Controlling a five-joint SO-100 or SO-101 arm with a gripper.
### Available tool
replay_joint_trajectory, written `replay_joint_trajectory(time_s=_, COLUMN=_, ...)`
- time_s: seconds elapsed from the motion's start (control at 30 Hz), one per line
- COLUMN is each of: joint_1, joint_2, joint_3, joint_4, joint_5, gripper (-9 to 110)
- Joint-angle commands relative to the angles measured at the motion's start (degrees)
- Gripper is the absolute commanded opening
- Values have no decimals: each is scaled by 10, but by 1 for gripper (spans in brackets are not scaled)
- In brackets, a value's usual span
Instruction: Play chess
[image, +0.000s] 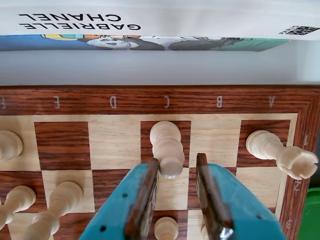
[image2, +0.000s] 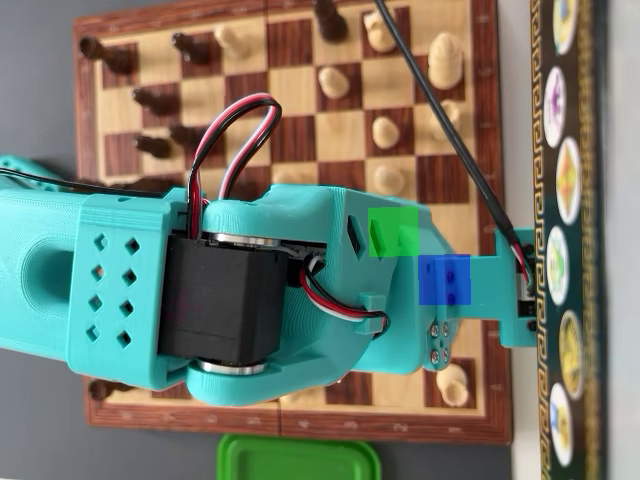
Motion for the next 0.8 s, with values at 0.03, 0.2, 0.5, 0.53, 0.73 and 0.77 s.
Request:
replay_joint_trajectory(time_s=0.03, joint_1=4, joint_2=9, joint_3=-30, joint_4=-10, joint_5=-3, gripper=13)
replay_joint_trajectory(time_s=0.2, joint_1=3, joint_2=-1, joint_3=-30, joint_4=-29, joint_5=-3, gripper=18)
replay_joint_trajectory(time_s=0.5, joint_1=-3, joint_2=-9, joint_3=-31, joint_4=-30, joint_5=-3, gripper=17)
replay_joint_trajectory(time_s=0.53, joint_1=-3, joint_2=-9, joint_3=-31, joint_4=-30, joint_5=-3, gripper=17)
replay_joint_trajectory(time_s=0.73, joint_1=-18, joint_2=-4, joint_3=-31, joint_4=-30, joint_5=0, gripper=17)
replay_joint_trajectory(time_s=0.77, joint_1=-18, joint_2=-4, joint_3=-31, joint_4=-30, joint_5=0, gripper=17)
